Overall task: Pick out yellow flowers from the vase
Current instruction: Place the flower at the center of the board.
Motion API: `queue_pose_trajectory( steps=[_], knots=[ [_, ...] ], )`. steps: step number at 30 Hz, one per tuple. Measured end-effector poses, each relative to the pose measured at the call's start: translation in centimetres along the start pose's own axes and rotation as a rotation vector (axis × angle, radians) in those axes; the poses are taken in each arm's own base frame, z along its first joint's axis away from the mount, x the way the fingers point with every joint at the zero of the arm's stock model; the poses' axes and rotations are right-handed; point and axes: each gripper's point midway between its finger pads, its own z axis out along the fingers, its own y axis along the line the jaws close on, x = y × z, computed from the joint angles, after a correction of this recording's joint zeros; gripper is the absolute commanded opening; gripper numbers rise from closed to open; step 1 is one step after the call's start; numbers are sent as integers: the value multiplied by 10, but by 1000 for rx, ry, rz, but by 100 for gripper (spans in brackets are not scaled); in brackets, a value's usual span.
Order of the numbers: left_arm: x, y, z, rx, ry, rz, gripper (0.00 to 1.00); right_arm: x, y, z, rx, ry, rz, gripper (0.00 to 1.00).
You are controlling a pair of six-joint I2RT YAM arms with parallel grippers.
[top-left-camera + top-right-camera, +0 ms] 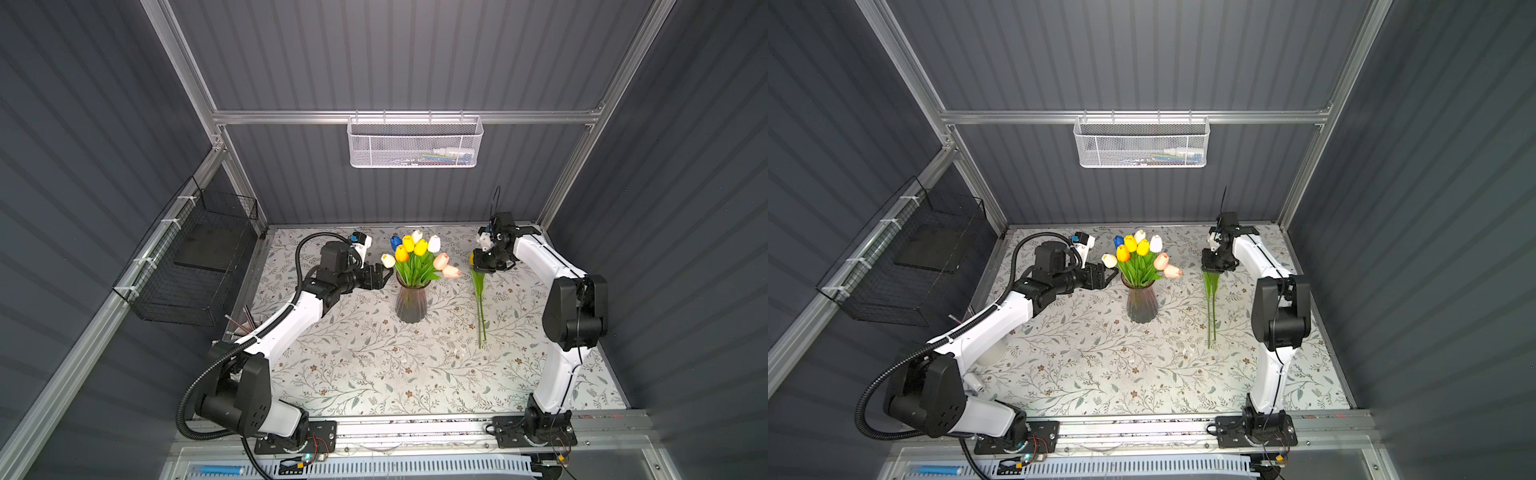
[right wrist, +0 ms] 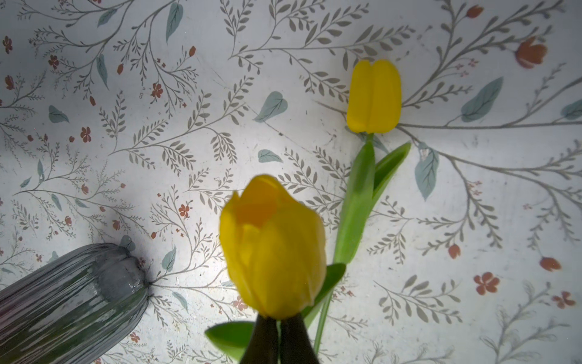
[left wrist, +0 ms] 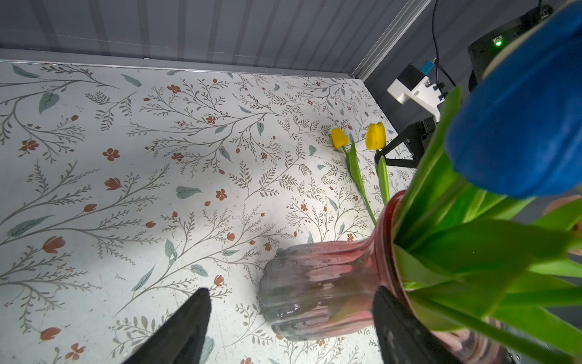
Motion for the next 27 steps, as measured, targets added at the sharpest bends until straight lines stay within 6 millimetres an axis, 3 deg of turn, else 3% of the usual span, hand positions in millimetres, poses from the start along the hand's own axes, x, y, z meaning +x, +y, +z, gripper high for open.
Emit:
queue_pose_trajectory(
  steps=[13, 27],
  knots=[
    [0, 0, 0, -1, 0, 0, 82, -22, 10, 25, 14, -34, -41, 1],
    [0, 1, 0, -4, 0, 0, 82, -29, 12, 44, 18, -29, -50, 13]
  ],
)
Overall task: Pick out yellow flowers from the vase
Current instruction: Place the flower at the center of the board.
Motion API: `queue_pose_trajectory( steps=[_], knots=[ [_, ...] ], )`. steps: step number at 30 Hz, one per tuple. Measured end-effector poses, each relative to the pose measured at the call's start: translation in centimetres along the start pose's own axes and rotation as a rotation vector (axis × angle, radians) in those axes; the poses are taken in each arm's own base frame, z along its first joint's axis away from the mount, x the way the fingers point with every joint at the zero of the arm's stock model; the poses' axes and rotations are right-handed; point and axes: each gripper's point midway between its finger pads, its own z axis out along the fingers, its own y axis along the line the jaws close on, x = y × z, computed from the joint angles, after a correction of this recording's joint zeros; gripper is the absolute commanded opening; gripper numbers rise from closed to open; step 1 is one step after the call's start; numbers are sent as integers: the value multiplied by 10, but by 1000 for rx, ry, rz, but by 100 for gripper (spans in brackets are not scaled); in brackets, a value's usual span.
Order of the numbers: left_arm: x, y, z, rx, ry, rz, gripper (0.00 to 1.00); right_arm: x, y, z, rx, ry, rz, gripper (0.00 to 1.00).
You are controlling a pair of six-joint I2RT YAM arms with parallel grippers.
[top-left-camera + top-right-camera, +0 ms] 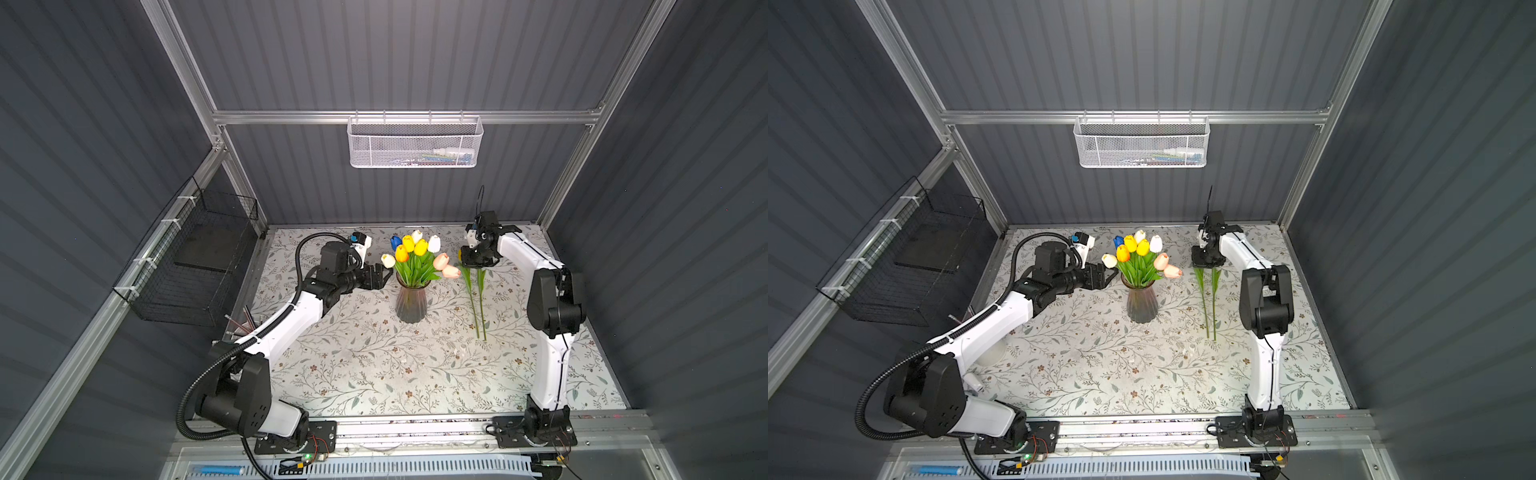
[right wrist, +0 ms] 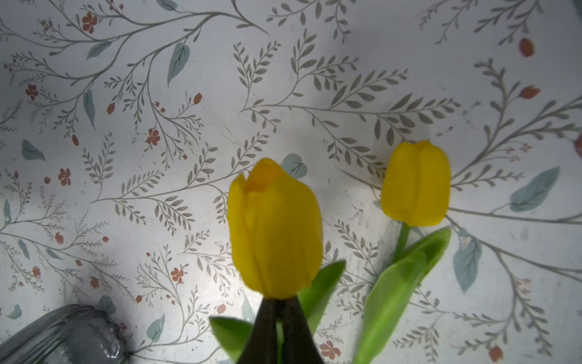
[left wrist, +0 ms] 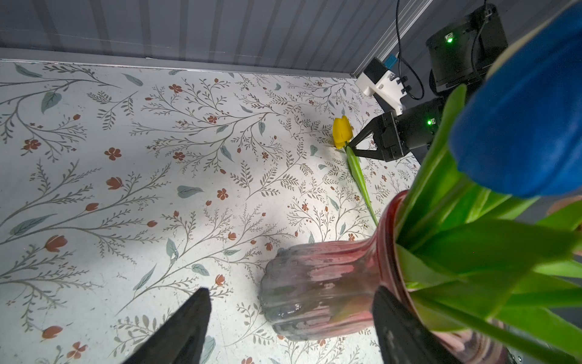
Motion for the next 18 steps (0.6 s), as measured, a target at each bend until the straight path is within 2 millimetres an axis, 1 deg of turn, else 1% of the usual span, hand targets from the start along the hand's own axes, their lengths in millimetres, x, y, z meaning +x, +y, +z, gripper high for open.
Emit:
queue_pose_trajectory(
  steps=[8, 12, 15, 18],
  knots=[
    [0, 1, 0, -3, 0, -1, 82, 1, 0, 0, 2, 4, -1, 20],
    [0, 1, 0, -3, -1, -1, 82, 0, 2, -7, 1, -3, -3, 25],
    [0, 1, 0, -4, -1, 0, 82, -1, 8, -31, -5, -44, -13, 28],
    [0, 0, -1, -4, -3, 1, 82, 4, 16, -67, -17, -110, -25, 34]
  ],
)
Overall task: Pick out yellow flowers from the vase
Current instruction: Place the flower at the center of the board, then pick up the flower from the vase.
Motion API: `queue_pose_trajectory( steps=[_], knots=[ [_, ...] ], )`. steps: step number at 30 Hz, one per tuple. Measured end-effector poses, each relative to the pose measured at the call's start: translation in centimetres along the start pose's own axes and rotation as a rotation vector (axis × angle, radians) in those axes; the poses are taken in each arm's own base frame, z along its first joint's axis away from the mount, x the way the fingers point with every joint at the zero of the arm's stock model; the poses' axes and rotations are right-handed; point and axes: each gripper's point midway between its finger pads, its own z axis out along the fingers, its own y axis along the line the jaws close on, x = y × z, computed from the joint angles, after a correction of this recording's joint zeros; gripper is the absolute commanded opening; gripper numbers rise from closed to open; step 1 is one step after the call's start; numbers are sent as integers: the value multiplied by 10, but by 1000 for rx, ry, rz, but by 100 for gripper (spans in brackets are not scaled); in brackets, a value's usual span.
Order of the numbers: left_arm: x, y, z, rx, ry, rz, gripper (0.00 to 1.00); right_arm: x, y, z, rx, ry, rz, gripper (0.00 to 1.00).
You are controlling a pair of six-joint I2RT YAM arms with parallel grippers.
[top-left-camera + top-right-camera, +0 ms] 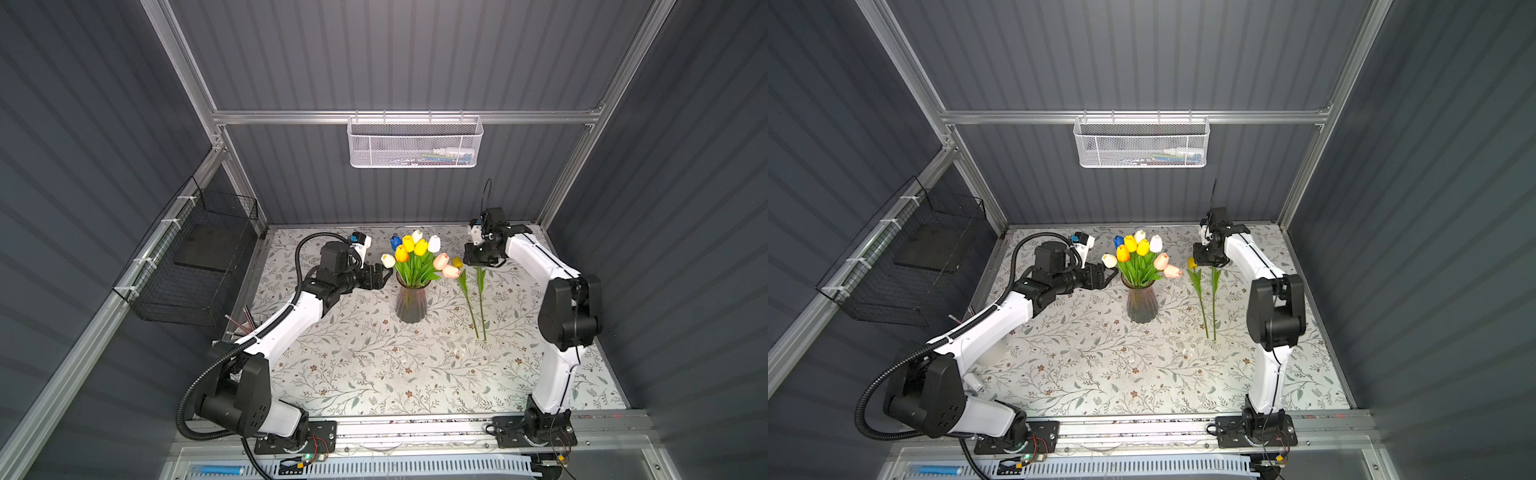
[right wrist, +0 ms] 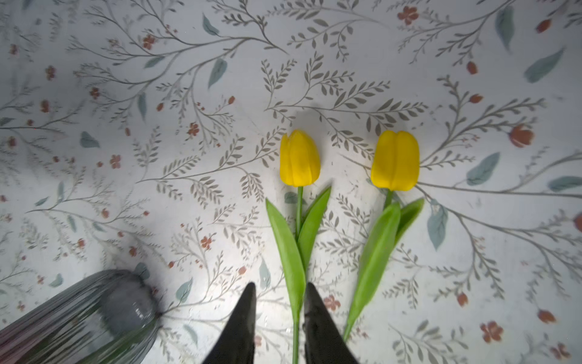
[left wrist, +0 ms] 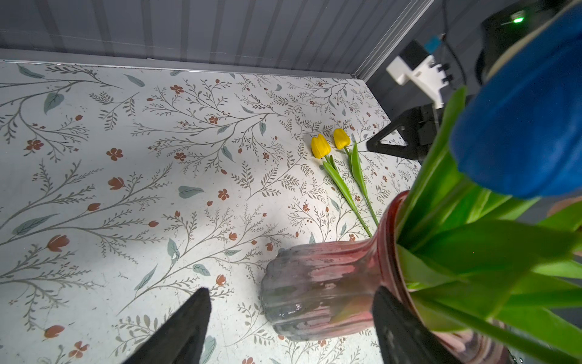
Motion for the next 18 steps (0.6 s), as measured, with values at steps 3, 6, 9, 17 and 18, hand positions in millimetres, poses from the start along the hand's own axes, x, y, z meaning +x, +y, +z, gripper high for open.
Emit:
queue_pose_trajectory(
  steps=[3, 6, 9, 17, 18],
  knots=[
    [-1, 0, -1, -3, -4, 1, 82, 5, 8, -35, -20, -80, -9, 39],
    [-2, 0, -2, -5, -8, 3, 83, 16, 14, -60, -43, -140, -8, 44],
    [-4, -1, -4, -8, -15, 5, 83, 31, 18, -76, -64, -184, -8, 46],
    [-5, 0, -5, -14, -18, 6, 82, 52, 37, -145, -154, -389, -28, 50],
    [-5, 0, -5, -14, -17, 5, 82, 51, 41, -158, -169, -430, -34, 52]
  ],
)
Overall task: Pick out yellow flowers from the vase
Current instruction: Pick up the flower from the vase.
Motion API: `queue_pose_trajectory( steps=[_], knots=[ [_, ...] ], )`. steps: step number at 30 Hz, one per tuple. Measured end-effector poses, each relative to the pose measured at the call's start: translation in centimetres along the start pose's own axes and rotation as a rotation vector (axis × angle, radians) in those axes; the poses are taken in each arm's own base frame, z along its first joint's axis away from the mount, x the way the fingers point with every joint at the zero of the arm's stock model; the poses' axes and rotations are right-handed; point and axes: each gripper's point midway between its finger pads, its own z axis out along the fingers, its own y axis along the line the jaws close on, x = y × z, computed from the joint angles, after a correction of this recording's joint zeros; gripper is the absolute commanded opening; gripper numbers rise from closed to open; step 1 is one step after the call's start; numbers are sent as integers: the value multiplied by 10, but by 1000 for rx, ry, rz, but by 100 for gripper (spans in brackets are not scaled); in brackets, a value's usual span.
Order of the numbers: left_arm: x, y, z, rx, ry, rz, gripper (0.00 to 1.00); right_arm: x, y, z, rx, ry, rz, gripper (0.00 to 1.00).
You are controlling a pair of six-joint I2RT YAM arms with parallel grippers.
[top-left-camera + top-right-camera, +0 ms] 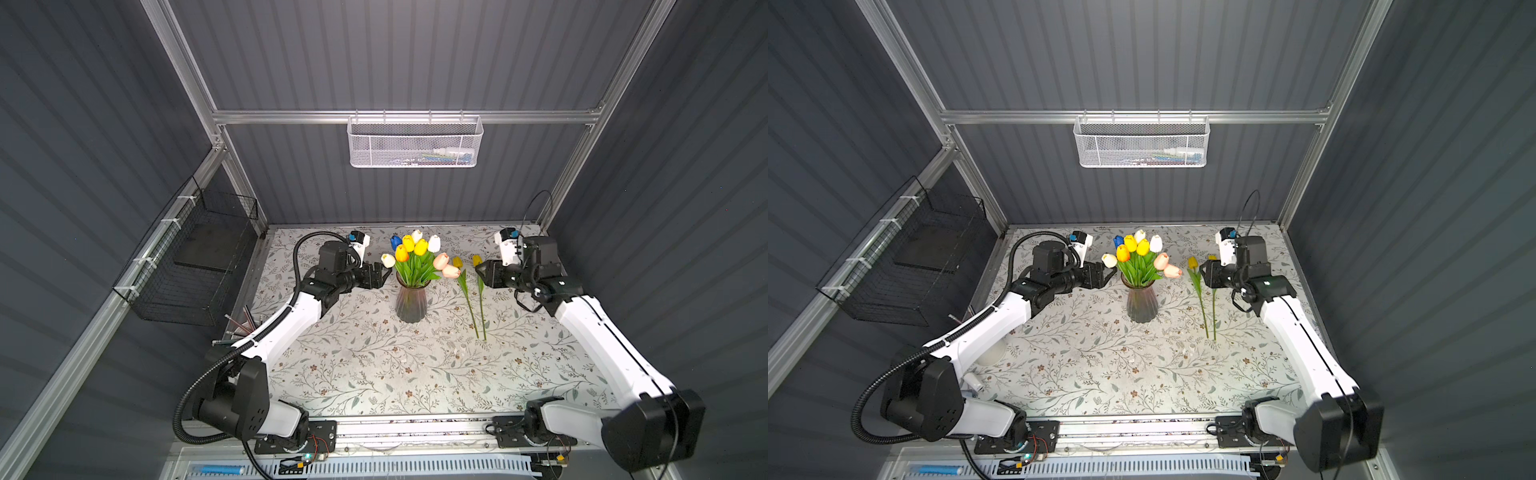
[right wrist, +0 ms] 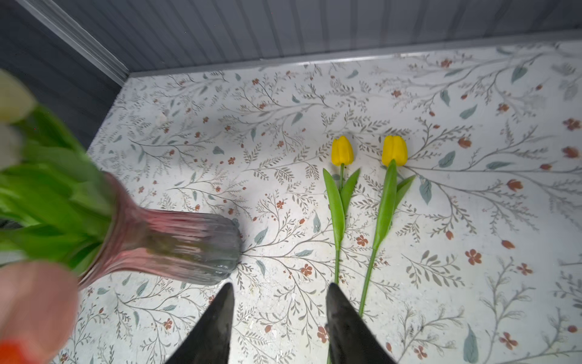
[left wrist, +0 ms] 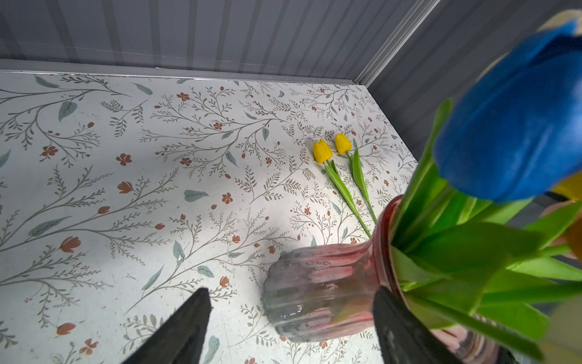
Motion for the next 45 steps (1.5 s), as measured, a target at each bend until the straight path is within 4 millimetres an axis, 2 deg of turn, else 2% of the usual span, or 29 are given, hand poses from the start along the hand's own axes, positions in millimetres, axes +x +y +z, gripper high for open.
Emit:
queue_pose_trajectory(
  steps=[4, 7, 15, 22, 31, 38, 45],
  knots=[
    [0, 3, 0, -16, 0, -2, 82, -23, 26, -43, -85, -149, -42, 61],
    [2, 8, -3, -50, -6, -3, 83, -28, 43, -62, -148, -209, -73, 63],
    [-3, 12, -30, -136, -42, 16, 84, -8, 66, -77, -273, -217, -92, 63],
    [7, 20, -50, -209, -52, 17, 85, -3, 105, -95, -415, -235, -145, 59],
    [15, 23, -72, -253, -70, 23, 90, 12, 139, -91, -518, -181, -185, 49],
    [23, 22, -80, -253, -68, 30, 91, 13, 159, -74, -516, -155, -218, 38],
    [26, 13, -78, -202, -51, 37, 89, 6, 181, -50, -471, -147, -268, 30]
  ],
)
